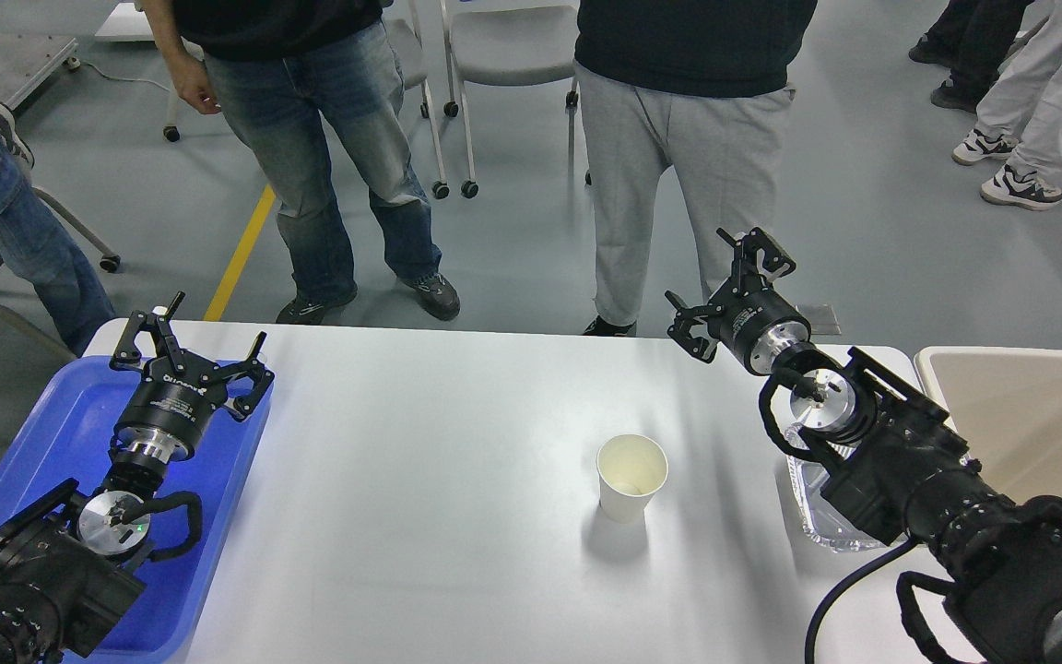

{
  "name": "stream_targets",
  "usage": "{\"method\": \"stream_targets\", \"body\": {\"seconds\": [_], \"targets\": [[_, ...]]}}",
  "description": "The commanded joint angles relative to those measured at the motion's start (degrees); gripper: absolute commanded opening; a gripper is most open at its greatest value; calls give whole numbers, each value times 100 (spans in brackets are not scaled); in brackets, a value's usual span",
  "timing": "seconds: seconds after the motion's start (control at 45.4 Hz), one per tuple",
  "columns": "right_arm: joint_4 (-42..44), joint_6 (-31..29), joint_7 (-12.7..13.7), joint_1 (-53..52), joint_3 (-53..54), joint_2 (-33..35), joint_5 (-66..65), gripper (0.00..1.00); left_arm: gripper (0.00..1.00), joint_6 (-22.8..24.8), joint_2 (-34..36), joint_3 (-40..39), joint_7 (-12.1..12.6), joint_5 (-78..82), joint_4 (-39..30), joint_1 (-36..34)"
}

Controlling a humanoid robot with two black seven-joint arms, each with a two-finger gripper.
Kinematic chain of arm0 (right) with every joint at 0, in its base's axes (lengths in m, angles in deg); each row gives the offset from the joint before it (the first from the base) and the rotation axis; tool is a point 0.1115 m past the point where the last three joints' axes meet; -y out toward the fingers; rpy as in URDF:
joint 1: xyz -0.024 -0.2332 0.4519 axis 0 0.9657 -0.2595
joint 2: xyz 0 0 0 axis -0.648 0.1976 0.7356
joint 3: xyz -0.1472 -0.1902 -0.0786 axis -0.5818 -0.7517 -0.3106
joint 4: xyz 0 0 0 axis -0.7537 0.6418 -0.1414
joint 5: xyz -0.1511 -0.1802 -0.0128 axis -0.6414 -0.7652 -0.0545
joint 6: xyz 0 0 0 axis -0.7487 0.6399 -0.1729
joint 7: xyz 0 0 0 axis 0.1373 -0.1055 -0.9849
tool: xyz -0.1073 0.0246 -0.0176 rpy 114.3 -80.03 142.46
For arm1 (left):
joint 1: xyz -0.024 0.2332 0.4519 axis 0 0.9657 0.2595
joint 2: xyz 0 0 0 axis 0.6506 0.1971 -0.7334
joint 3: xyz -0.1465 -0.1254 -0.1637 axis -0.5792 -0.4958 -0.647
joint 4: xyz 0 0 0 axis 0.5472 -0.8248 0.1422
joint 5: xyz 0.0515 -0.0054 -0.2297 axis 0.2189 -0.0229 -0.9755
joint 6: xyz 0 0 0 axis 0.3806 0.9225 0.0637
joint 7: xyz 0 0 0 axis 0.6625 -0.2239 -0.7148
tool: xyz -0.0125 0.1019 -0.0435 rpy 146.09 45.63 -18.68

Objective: Tidy desktop

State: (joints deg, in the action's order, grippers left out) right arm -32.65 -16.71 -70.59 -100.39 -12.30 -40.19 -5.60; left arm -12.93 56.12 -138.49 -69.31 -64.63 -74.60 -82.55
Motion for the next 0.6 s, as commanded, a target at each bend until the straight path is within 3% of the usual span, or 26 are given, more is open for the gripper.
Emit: {"method": "stream_targets", "body": {"seconds": [0.0, 0.397, 0.573], "targets": [[-15, 0, -1, 7, 24, 0, -1, 100, 100, 0, 0, 8, 0, 9, 0, 0], [-94, -88, -1, 68, -134, 0, -36, 100, 100, 0, 0, 8, -9, 0, 0, 0], [-743, -290, -10, 121, -503, 0, -62, 100, 100, 0, 0, 8, -9, 0, 0, 0]]}}
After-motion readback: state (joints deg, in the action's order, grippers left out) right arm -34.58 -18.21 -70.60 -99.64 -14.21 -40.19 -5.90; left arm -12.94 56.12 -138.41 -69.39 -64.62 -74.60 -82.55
